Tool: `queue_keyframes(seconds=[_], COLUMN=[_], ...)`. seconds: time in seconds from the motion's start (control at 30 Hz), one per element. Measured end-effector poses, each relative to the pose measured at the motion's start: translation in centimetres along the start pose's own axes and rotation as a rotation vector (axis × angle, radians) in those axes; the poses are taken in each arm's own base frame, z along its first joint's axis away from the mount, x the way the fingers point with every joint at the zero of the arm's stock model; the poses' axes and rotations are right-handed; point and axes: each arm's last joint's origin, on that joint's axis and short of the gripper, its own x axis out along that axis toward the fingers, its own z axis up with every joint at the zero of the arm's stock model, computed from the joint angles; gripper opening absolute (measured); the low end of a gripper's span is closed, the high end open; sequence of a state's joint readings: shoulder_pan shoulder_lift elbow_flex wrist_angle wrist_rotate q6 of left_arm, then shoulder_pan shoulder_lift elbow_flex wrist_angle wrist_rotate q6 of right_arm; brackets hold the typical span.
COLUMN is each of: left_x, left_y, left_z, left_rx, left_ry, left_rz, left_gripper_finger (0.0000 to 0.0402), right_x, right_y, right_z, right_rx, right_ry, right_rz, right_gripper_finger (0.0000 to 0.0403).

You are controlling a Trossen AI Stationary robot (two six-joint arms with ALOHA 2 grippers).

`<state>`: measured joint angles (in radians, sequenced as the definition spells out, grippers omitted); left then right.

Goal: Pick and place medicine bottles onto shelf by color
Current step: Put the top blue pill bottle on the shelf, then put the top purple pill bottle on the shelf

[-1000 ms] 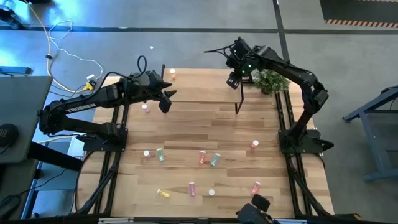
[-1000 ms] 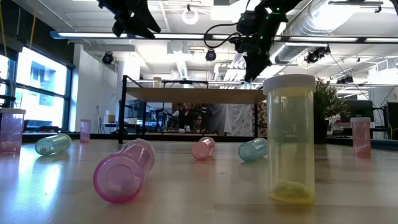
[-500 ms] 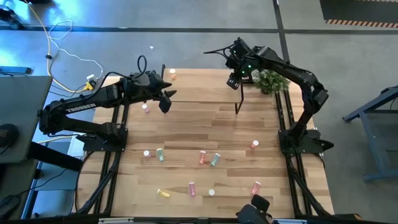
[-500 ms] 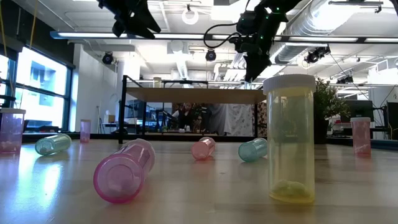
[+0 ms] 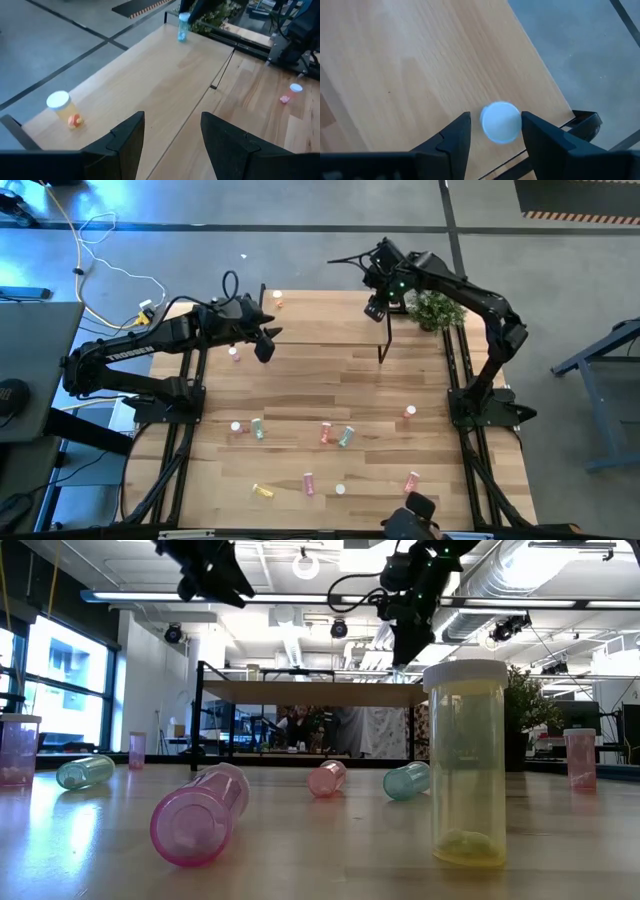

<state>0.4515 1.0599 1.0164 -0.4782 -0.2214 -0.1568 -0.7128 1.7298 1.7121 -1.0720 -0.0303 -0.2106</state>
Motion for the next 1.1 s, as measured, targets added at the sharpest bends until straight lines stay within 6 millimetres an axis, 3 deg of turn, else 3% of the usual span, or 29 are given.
queue_keyframes(seconds=[0.3,0.63,0.9,1.1], left_x=[-0.3,-3.2,-4.9,-4.8], left_y=[0.4,2.5,5.5,6.9], left_z=[-0.8,-1.1,-2.6,-3.3], left_rx=[-0.001,-0.039,-0.361,-0.521], left_ry=[0.079,0.348,0.458,0.467], left_rz=[0.053,0.238,0.499,0.567], left_gripper_finger=[0.0184,0.0184,0.0184,0.0184], right_x=[-2.0,-5.3,-5.8,-5.7], right_y=[-0.1,-0.3,-0.3,-0.3], right_z=[0.7,2.1,2.2,2.1], right_rx=[0.000,-0.016,-0.022,-0.023], right_ry=[-0.029,-0.140,-0.145,-0.131], right_rz=[-0.007,-0.031,-0.033,-0.029], right_gripper_finger=[0.0165,0.0165,0.0165,0.0165])
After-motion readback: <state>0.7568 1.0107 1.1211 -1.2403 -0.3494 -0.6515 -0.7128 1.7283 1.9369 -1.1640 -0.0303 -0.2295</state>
